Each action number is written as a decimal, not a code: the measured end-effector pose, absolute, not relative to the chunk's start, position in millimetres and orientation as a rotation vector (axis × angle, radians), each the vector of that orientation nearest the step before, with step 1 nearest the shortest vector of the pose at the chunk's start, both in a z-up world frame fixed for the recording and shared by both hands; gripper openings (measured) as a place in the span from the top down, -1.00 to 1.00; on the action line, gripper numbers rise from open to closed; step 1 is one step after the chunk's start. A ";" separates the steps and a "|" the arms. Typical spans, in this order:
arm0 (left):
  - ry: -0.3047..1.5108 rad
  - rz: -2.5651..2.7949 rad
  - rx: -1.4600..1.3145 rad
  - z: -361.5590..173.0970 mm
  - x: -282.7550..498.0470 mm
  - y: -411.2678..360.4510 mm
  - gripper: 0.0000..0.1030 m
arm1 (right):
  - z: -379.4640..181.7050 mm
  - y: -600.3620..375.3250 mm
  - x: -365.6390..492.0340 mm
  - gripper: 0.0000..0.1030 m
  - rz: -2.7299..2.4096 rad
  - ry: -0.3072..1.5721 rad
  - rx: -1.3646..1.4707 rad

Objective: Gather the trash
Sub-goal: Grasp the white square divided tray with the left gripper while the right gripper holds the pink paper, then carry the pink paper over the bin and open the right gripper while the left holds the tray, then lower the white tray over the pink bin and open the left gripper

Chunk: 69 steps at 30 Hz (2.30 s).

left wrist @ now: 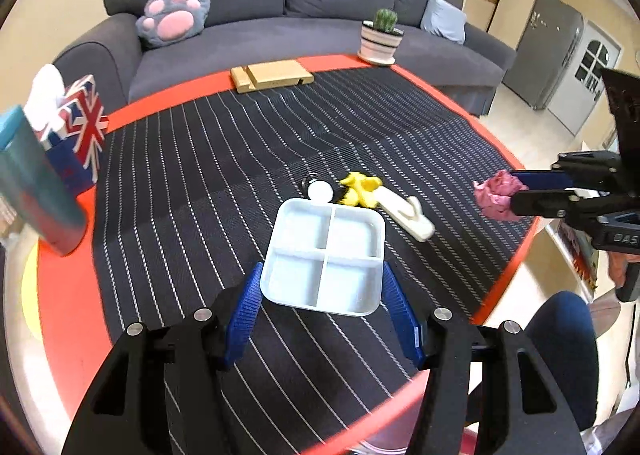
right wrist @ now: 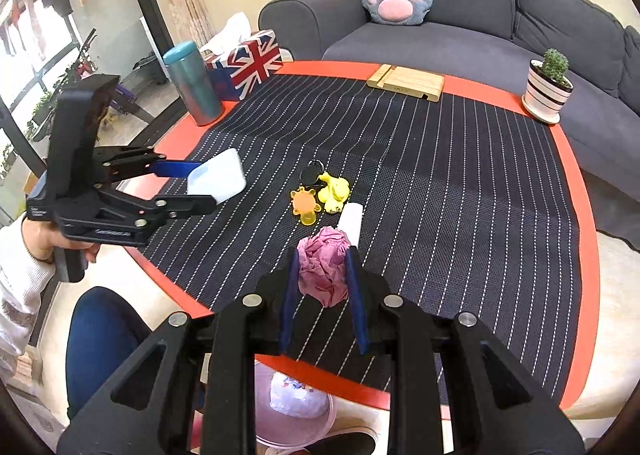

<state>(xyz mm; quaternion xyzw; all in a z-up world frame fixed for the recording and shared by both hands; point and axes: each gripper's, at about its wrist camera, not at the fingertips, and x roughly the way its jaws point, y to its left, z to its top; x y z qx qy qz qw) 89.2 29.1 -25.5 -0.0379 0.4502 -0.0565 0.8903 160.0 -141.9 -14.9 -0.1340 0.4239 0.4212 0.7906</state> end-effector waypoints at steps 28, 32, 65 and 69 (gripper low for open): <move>0.837 -0.149 -0.089 6.2 -29.8 -43.4 -0.13 | 5.1 -189.2 37.6 0.54 0.993 0.845 -0.296; 0.841 -0.148 -0.104 2.5 -42.1 -46.2 -0.13 | -7.2 -194.0 21.1 0.54 1.012 0.877 -0.299; 0.886 -0.181 -0.128 -16.5 -68.1 -58.5 -0.13 | -36.1 -211.0 8.2 -0.86 0.955 0.938 -0.251; 0.891 -0.191 -0.118 -16.9 -68.3 -63.9 -0.13 | -32.6 -214.9 10.1 -0.87 0.938 0.930 -0.248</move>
